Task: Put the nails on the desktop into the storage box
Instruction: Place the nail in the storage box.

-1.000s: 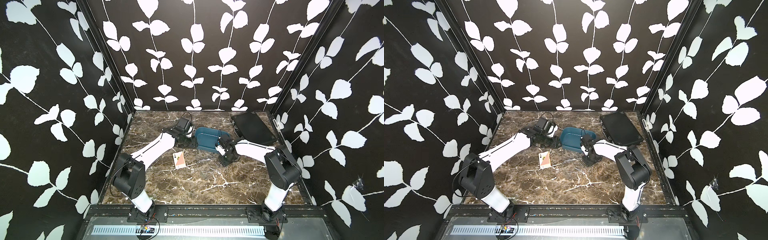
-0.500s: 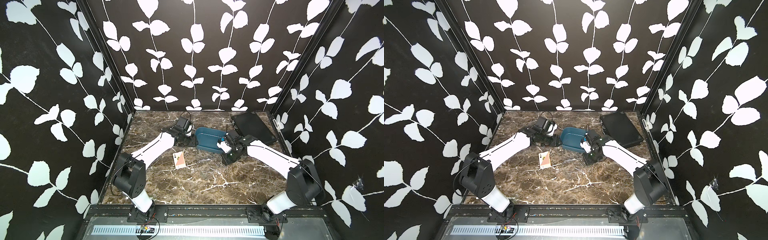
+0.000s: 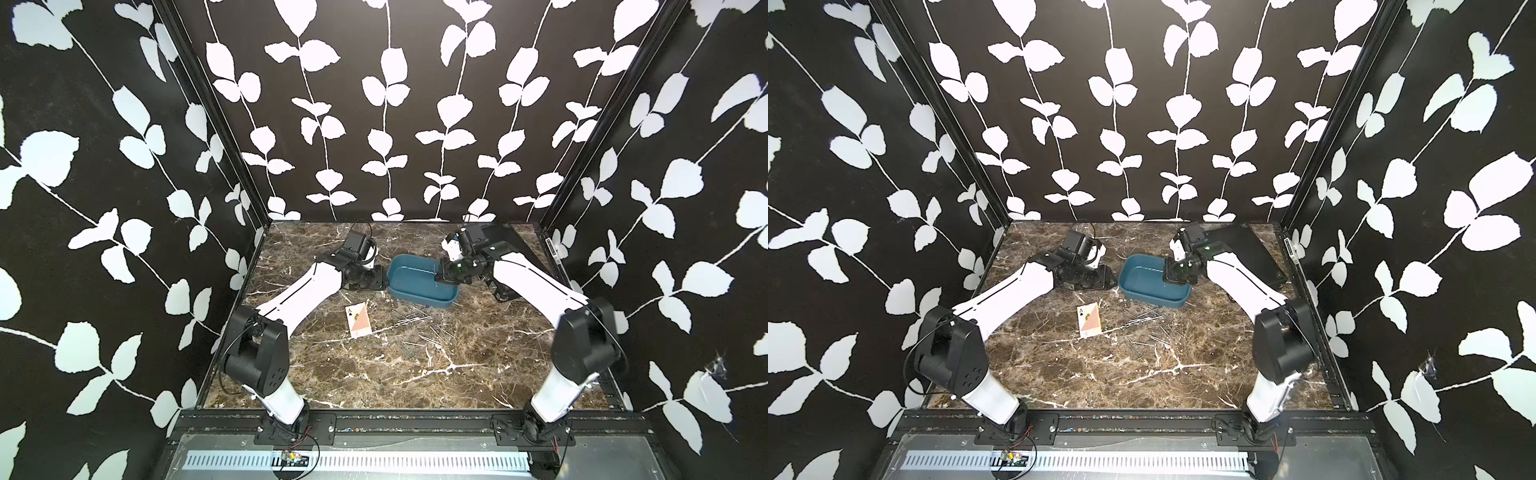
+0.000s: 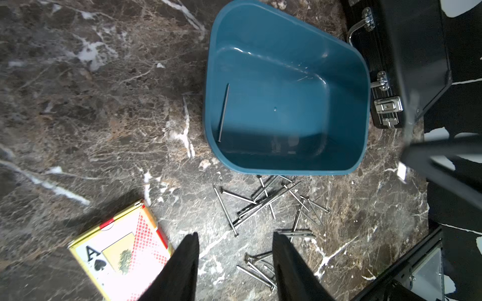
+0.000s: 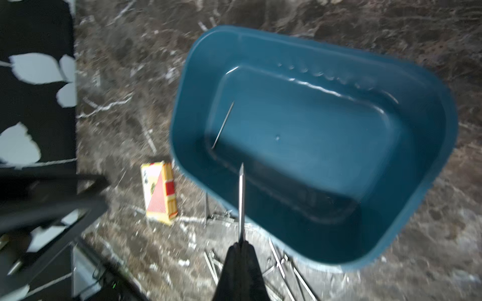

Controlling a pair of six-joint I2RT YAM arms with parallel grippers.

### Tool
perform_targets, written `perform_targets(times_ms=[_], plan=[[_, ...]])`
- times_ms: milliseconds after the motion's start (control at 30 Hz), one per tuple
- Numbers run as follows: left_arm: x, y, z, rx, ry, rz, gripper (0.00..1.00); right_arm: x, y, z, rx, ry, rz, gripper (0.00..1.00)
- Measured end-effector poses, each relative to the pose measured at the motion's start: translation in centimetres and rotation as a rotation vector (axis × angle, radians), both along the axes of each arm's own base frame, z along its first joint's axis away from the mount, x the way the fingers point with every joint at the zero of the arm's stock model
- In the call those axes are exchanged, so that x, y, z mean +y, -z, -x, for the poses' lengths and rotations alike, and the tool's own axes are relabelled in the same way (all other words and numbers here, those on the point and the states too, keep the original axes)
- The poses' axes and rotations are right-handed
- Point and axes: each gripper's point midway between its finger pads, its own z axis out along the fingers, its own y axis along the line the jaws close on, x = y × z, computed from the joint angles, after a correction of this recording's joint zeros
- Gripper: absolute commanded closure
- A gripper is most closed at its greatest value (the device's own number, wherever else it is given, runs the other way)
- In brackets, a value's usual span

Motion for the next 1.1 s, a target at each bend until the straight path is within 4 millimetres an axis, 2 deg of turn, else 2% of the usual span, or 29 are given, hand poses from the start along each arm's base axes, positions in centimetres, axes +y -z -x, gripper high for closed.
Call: perform_targets(times_ms=[133,300,433,533,567,833,967,1100], plan=[[1.0,-0.7,1.3,-0.007,-0.003,-0.002,0.51,-0.4,3.8,-1.7,0.055,0.048,0.081,1.00],[1.8,-0.7,2.4,-0.003,-0.009,-0.003,0.51,-1.0,7.9,-2.2,0.128,0.072,0.159,1.00],[2.0,0.1,2.9,0.017,-0.009,-0.013,0.51,-1.4,10.0,-2.4,0.168,0.080,0.202,1.00],[2.0,0.1,2.9,0.018,-0.009,-0.013,0.51,-1.7,10.7,-2.3,0.183,0.084,0.226,1.00],[2.0,0.1,2.9,0.018,-0.009,-0.013,0.51,-1.8,10.7,-2.1,0.188,0.085,0.231,0.99],[1.8,1.2,2.8,0.047,0.000,-0.019,0.48,-2.3,9.2,-2.3,0.162,0.060,0.268,0.65],[1.8,1.7,2.9,0.059,0.006,-0.024,0.48,-3.0,6.9,-1.6,0.117,0.043,0.283,0.63],[1.9,2.5,3.4,0.080,0.009,-0.026,0.48,-4.0,3.6,1.8,0.050,-0.002,0.278,0.65]])
